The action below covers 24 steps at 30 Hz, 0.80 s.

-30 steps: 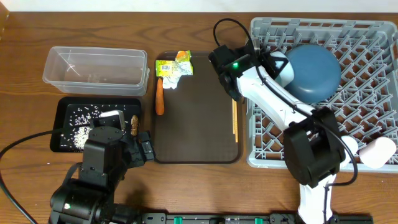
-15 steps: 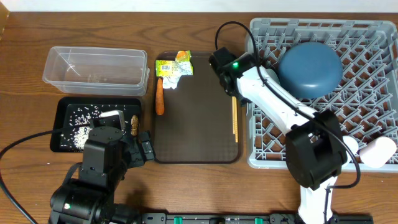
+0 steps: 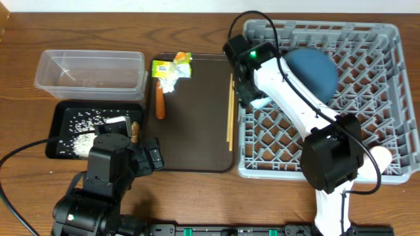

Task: Sort waste into correct bins and load items into the dishwasher rack
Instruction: 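Lower the bowl into the rack with right gripper and release it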

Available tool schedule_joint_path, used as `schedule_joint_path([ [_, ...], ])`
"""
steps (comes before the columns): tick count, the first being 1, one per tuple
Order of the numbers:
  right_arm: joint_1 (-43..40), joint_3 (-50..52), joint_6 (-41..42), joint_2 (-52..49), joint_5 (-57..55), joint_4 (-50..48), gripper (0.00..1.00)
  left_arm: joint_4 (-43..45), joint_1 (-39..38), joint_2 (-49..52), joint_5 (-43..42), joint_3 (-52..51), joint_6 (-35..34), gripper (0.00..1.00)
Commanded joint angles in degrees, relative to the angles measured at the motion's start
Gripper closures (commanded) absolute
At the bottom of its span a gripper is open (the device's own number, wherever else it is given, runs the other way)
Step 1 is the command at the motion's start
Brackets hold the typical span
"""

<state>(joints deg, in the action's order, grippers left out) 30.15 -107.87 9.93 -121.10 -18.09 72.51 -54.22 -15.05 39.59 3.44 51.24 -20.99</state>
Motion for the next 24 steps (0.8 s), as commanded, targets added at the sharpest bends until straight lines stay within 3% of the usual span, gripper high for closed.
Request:
schedule_joint_path([
  [1,1.9,-5.5,-0.1,-1.0,8.5,1.1,0.01,-0.2,0.3,0.0,0.2,1.1,0.0,0.02],
  [9,1.7,-13.1,-0.2,-1.0,9.0,7.5,0.03,-0.2,0.3,0.0,0.2,1.1,0.0,0.02],
  [10,1.9,-13.2,-0.1,-1.0,10.1,7.6,0.11,-0.2,0.3,0.0,0.2,1.1,0.0,0.02],
  [11,2.2,-13.2,-0.1,-1.0,11.2,7.5,0.28,-0.2,0.3,0.0,0.2,1.1,0.0,0.02],
  [12,2.4,-13.0,0.0,-1.1,12.9,7.3,0.55,-0.2,0.3,0.0,0.2,1.1,0.0,0.02],
  [14,2.8,-11.8,1.7,-1.1,13.9,5.9,0.97,-0.2,0.3,0.0,0.2,1.1,0.0,0.02],
  [20,4.9,-3.9,5.9,-1.2,23.4,-4.5,0.99,-0.2,0.3,0.0,0.2,1.1,0.0,0.02],
  [24,6.1,4.2,12.3,-1.2,17.4,-9.4,0.99,-0.2,0.3,0.0,0.2,1.1,0.0,0.02],
])
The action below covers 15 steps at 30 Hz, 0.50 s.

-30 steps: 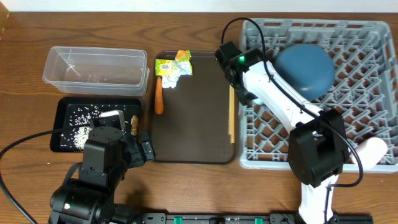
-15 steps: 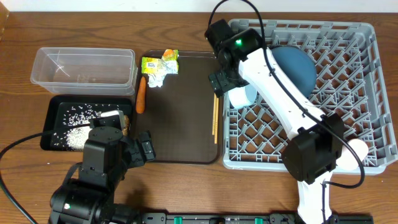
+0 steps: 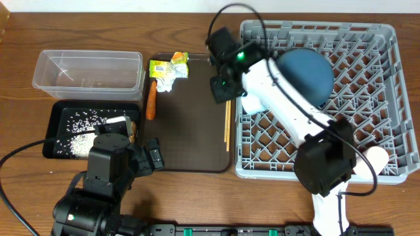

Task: Sort waste into correct bins and load items into the dishwasher rack
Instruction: 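Lower the bowl into the rack with right gripper and release it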

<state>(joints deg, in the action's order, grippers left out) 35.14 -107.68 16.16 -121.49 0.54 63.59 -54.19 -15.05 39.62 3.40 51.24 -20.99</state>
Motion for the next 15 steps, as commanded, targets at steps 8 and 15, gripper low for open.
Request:
schedule_joint_path([
  [8,-3.6,8.5,11.0,-0.8,-8.5,-0.9,0.99,-0.2,0.3,0.0,0.2,1.1,0.0,0.02],
  [15,-8.9,8.5,10.8,-0.8,-9.0,1.0,0.99,-0.2,0.3,0.0,0.2,1.1,0.0,0.02],
])
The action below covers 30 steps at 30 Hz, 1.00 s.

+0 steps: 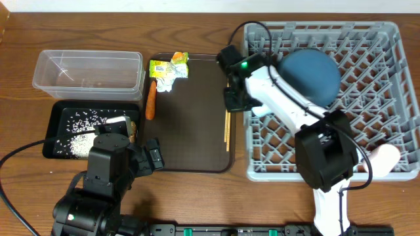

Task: Sort waste into correct bins and load items into the dishwasher rack
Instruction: 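Lower the bowl into the rack with right gripper and release it, then move right gripper to the wooden chopsticks on the brown tray and grasp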

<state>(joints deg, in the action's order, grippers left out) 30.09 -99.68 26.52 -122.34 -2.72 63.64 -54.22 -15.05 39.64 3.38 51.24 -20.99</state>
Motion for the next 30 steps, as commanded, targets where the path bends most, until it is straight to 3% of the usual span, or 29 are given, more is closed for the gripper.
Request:
schedule_joint_path([
  [1,-4.6,0.5,0.4,0.1,-6.1,1.0,0.99,-0.2,0.3,0.0,0.3,1.1,0.0,0.02],
  [5,-6.7,0.5,-1.4,0.1,-4.9,0.5,0.99,-0.2,0.3,0.0,0.3,1.1,0.0,0.02],
  [10,-6.8,0.2,-11.2,0.2,1.3,-5.2,0.99,-0.2,0.3,0.0,0.3,1.1,0.0,0.02],
  [14,-7.0,0.2,-8.7,0.2,2.3,-11.0,0.99,-0.2,0.3,0.0,0.3,1.1,0.0,0.02],
  [21,-10.8,0.3,-2.9,0.2,-7.5,-15.1,0.99,-0.2,0.3,0.0,0.3,1.1,0.0,0.02],
  [27,-16.1,0.3,-3.4,0.2,-4.6,-14.5,0.99,-0.2,0.3,0.0,0.3,1.1,0.0,0.02],
  [30,-16.9,0.2,-8.8,0.2,0.9,-14.6,0.99,-0.2,0.3,0.0,0.3,1.1,0.0,0.02],
])
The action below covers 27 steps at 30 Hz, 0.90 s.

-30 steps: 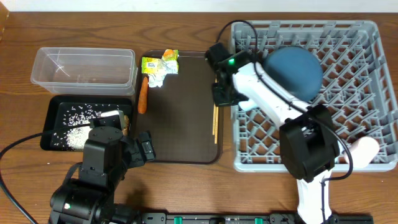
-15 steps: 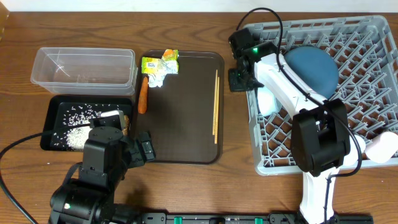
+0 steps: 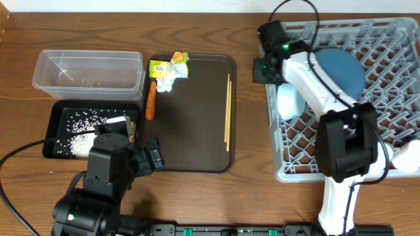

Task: Sort waste into correct bins and load items into the dishwasher rack
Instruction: 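Move right gripper to the wooden chopsticks on the brown tray and grasp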

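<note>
The grey dishwasher rack fills the right side and holds a dark blue bowl, a pale cup and a white item. My right gripper is against the rack's left rim; its fingers are hidden under the wrist. On the brown tray lie chopsticks, a carrot and a crumpled yellow-green wrapper. My left gripper rests at the tray's near left corner, holding nothing that I can see.
A clear plastic container stands at the back left. In front of it is a black tray scattered with rice. The left arm's body occupies the near left, and cables trail over the table.
The rack has shifted right, opening a gap of bare wood beside the brown tray. My right gripper moved right and back with the rack's left rim. A pale cup now shows beside the bowl.
My right gripper was first at the rack's left rim beside the chopsticks. Then it was over the tray's back right. Then it was back at the rim, with the rack slightly further right. Now rack and gripper are well right. The left arm stayed still.
</note>
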Available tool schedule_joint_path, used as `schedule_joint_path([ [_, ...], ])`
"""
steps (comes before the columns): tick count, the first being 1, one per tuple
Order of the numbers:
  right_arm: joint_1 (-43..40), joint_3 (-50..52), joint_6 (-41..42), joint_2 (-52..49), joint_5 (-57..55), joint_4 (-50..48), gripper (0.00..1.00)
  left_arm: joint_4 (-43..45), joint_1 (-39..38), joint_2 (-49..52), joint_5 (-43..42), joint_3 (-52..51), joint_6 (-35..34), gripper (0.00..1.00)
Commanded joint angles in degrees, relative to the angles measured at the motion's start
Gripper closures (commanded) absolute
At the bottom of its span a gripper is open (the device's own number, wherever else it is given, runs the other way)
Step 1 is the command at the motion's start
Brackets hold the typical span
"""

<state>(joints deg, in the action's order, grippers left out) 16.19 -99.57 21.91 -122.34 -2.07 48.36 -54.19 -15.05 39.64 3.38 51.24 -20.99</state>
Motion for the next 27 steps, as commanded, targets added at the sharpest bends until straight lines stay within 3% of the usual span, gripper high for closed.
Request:
schedule_joint_path([
  [1,-3.0,0.1,-5.5,0.2,0.8,0.8,0.99,-0.2,0.3,0.0,0.3,1.1,0.0,0.02],
  [7,-0.8,0.1,-7.1,3.5,1.2,1.7,0.99,-0.2,0.3,0.0,0.3,1.1,0.0,0.02],
  [14,5.3,0.2,-11.4,7.3,12.0,4.4,0.91,-0.2,0.3,0.0,0.3,1.1,0.0,0.02],
  [17,9.0,1.2,-8.7,6.6,12.0,6.3,0.9,-0.2,0.3,0.0,0.3,1.1,0.0,0.02],
  [19,11.6,2.8,-6.8,6.0,11.1,6.3,0.98,-0.2,0.3,0.0,0.3,1.1,0.0,0.02],
  [22,15.0,4.9,-0.3,4.4,3.8,6.3,0.99,-0.2,0.3,0.0,0.3,1.1,0.0,0.02],
  [25,16.2,6.7,3.2,3.7,0.3,5.7,0.83,-0.2,0.3,0.0,0.3,1.1,0.0,0.02],
  [27,16.3,7.4,3.2,3.7,0.4,5.1,0.83,-0.2,0.3,0.0,0.3,1.1,0.0,0.02],
])
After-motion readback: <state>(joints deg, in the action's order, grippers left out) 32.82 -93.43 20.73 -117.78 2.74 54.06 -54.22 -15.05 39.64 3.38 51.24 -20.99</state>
